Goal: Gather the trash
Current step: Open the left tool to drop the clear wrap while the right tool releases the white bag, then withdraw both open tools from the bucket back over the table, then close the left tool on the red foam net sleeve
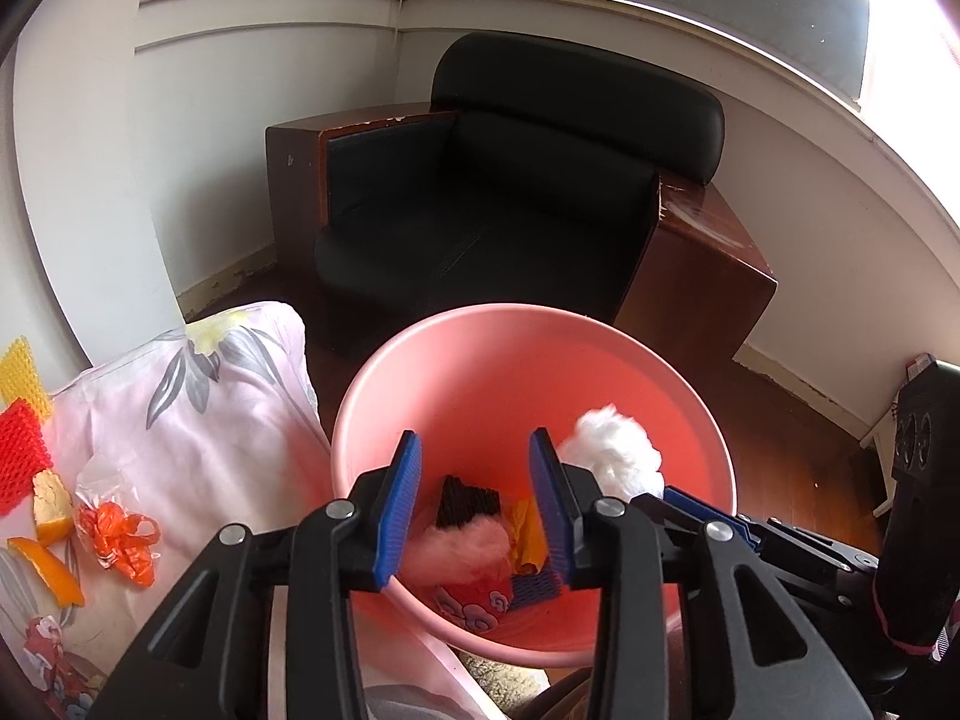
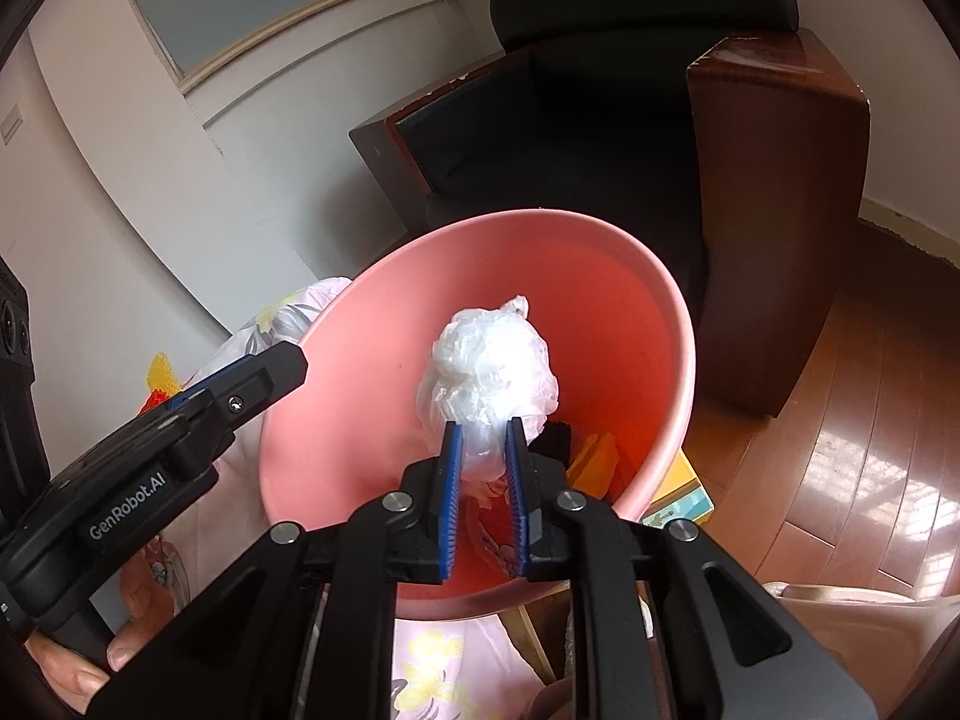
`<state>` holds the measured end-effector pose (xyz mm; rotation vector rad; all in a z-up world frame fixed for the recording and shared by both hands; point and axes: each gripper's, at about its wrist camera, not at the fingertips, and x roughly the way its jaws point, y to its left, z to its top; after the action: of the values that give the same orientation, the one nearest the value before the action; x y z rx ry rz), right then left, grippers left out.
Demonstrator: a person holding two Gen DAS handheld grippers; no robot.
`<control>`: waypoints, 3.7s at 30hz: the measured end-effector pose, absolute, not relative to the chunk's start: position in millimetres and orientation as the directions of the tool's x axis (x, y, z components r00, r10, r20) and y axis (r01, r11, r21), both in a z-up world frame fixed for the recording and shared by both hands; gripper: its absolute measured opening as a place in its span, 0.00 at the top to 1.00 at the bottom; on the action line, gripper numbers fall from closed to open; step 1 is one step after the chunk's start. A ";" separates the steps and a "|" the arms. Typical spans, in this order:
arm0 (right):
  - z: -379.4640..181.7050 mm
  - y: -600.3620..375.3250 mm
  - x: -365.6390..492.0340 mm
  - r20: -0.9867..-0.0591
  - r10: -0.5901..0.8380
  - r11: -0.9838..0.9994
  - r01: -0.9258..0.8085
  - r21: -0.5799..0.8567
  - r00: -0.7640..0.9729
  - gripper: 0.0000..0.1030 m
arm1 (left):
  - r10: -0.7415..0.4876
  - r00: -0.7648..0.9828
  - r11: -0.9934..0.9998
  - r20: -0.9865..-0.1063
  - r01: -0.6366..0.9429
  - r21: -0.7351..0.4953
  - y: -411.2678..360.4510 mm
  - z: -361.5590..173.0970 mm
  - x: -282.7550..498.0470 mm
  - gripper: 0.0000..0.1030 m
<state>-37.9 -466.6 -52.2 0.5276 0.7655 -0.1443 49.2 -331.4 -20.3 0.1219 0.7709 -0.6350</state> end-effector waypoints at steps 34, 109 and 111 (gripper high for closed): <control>-26.0 -428.9 -63.3 -0.679 0.077 0.887 0.261 0.381 0.730 0.69 | -0.451 0.604 0.841 -0.657 0.534 -0.086 -279.3 9.6 9.5 0.54; -23.6 -269.3 34.1 -0.654 0.343 0.919 -0.096 0.383 0.674 0.59 | -0.336 0.613 0.941 -0.715 0.194 -0.276 1.4 -64.3 161.8 0.95; -23.6 -266.6 40.4 -0.658 0.346 0.922 -0.110 0.372 0.669 0.59 | -0.345 0.621 0.938 -0.703 0.204 -0.281 1.5 -59.2 153.4 0.96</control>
<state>40.4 -266.6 -23.6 0.3154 0.8004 0.2614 153.4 1.5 -59.2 -0.1801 0.8441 -0.3175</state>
